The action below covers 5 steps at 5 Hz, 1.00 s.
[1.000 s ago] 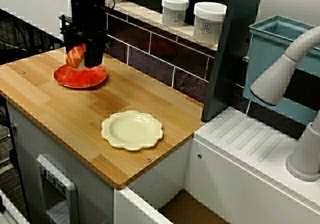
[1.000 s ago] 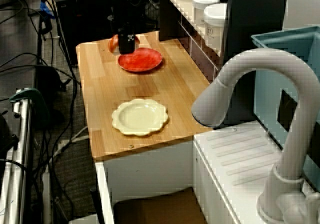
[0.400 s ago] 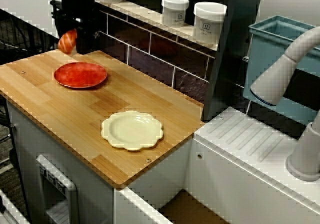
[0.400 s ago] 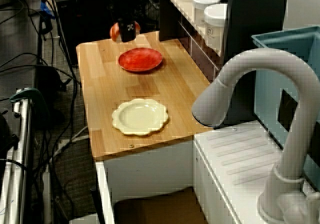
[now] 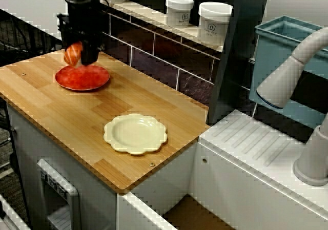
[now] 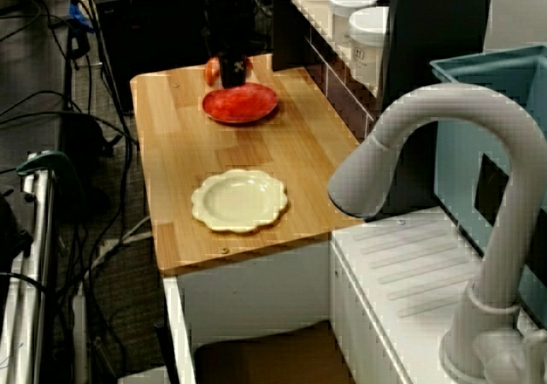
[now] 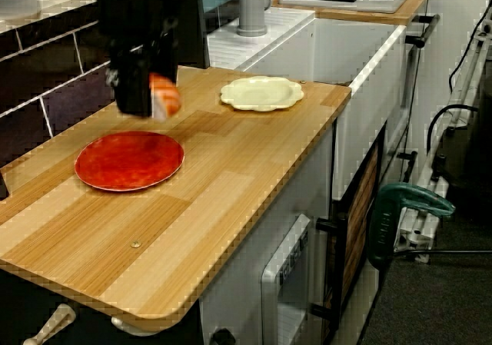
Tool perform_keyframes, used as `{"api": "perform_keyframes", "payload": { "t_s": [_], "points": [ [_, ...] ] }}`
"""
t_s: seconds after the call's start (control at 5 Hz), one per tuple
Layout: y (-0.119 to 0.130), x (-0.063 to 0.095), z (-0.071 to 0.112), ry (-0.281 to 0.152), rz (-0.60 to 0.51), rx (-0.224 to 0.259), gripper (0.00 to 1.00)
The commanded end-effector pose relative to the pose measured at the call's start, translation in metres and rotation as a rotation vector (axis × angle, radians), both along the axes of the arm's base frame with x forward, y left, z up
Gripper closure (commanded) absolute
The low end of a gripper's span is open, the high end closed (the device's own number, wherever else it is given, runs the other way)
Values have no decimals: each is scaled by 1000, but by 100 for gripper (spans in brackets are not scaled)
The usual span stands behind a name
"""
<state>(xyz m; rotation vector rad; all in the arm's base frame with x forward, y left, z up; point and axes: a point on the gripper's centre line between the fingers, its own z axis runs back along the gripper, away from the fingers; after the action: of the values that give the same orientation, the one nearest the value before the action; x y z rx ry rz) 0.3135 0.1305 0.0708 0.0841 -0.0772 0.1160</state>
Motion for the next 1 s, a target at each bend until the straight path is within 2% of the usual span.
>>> {"api": "perform_keyframes", "payload": {
  "t_s": [0.0, 0.2, 0.4, 0.6, 0.8],
  "points": [
    [19, 11, 1, -14, 10, 0, 100],
    [19, 10, 1, -3, 6, -22, 0],
    [20, 9, 1, 19, 13, -34, 0],
    [19, 8, 0, 44, 2, -90, 0],
    [9, 9, 4, 56, -56, -129, 0]
  ]
}}
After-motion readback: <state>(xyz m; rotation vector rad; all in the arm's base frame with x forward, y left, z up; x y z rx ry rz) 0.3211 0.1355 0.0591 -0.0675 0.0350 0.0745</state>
